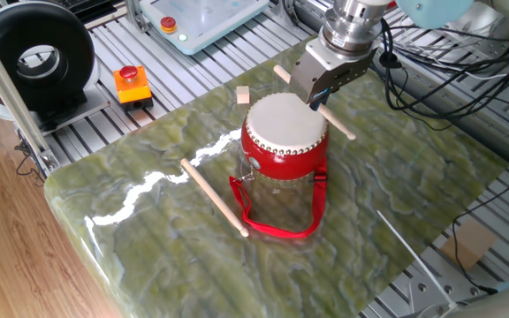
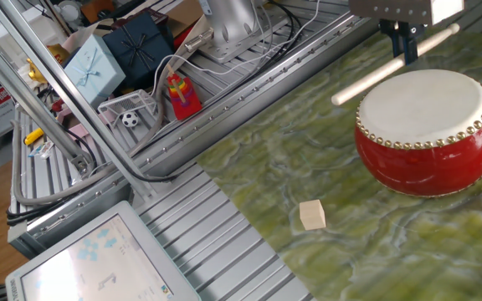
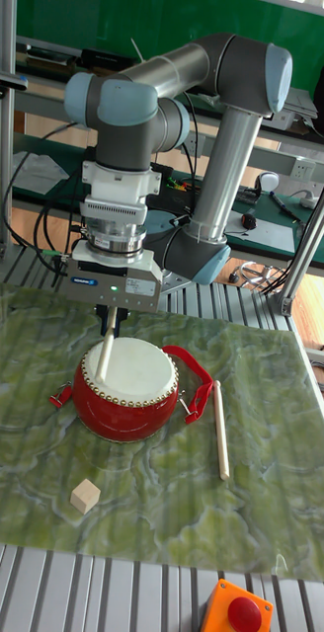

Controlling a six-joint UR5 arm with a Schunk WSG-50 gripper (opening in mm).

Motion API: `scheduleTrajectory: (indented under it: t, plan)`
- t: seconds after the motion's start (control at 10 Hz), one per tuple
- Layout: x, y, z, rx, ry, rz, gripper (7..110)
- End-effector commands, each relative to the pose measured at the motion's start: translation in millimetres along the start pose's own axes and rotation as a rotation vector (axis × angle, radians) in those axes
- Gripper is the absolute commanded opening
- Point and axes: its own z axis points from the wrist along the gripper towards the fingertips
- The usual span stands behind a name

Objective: Play the drum

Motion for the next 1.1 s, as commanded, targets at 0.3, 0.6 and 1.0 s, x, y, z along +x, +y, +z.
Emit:
scheduleTrajectory:
  t: [0.3, 0.6, 1.0]
  plan:
    - [14.3, -10, -1.2, 0.029, 0.059, 0.005, 7]
    - [13.0, -11, -1.2, 0.036, 0.055, -0.007, 7]
    - [10.7, -16, -1.3, 0.055, 0.046, -0.009, 7]
